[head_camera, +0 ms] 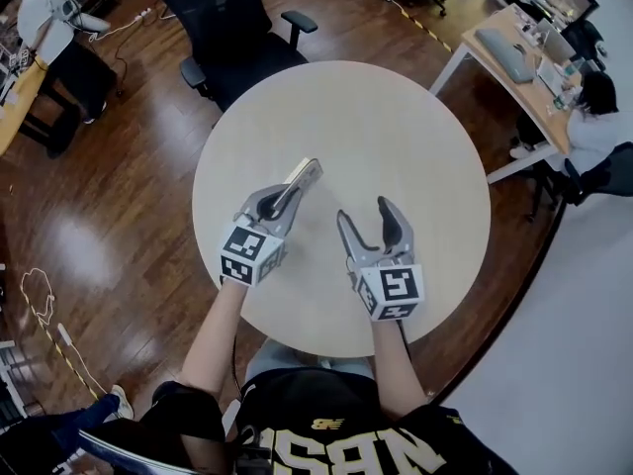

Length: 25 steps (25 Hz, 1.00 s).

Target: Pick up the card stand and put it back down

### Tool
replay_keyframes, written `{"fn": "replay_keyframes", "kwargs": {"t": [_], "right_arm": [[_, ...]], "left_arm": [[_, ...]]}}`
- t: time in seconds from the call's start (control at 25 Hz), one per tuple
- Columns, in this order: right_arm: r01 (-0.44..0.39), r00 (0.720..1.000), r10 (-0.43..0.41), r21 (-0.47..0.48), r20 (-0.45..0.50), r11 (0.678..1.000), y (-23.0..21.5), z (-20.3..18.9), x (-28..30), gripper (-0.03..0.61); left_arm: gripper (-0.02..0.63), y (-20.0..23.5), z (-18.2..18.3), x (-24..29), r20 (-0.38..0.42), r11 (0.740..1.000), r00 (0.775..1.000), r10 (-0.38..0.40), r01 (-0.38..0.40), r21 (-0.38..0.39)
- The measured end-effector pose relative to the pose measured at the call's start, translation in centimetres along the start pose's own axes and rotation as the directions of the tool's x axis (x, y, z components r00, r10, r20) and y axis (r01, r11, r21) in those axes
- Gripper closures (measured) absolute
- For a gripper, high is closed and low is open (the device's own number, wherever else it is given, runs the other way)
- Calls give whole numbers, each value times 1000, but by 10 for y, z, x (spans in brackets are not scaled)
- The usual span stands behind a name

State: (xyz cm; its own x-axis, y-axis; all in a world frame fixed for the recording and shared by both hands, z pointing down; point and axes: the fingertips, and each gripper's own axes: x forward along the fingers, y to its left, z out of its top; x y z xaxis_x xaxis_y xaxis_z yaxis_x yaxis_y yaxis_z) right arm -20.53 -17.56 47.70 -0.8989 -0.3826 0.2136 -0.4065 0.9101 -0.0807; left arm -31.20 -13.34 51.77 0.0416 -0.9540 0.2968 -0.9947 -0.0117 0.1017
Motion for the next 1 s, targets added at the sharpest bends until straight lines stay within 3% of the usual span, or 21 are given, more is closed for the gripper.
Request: {"fn": "replay_keyframes", "kwargs": {"t": [0.16, 0.32, 0.52, 0.6, 0.72, 1.0], "right_arm": [[-2, 998, 4, -22, 69, 1000, 9, 37, -11, 268], [13, 991, -7, -45, 135, 999, 11, 69, -30, 268], [67, 978, -57, -45, 200, 997, 5, 96, -54, 268], [90, 974, -78, -45, 210, 995, 2, 101, -60, 268], [112, 970, -99, -48, 224, 993, 1, 106, -66, 268], [114, 965, -98, -56, 242, 992, 5, 109, -70, 268]], "left_arm": [[598, 2, 42, -38, 83, 993, 990, 113, -115, 16], [598, -3, 80, -73, 184, 975, 960, 211, -219, 24], [598, -11, 116, -113, 291, 937, 896, 336, -349, -8], [598, -14, 124, -126, 307, 909, 863, 401, -416, -18], [598, -17, 124, -138, 309, 881, 833, 459, -472, -35], [598, -22, 121, -141, 337, 880, 824, 455, -474, -28]]}}
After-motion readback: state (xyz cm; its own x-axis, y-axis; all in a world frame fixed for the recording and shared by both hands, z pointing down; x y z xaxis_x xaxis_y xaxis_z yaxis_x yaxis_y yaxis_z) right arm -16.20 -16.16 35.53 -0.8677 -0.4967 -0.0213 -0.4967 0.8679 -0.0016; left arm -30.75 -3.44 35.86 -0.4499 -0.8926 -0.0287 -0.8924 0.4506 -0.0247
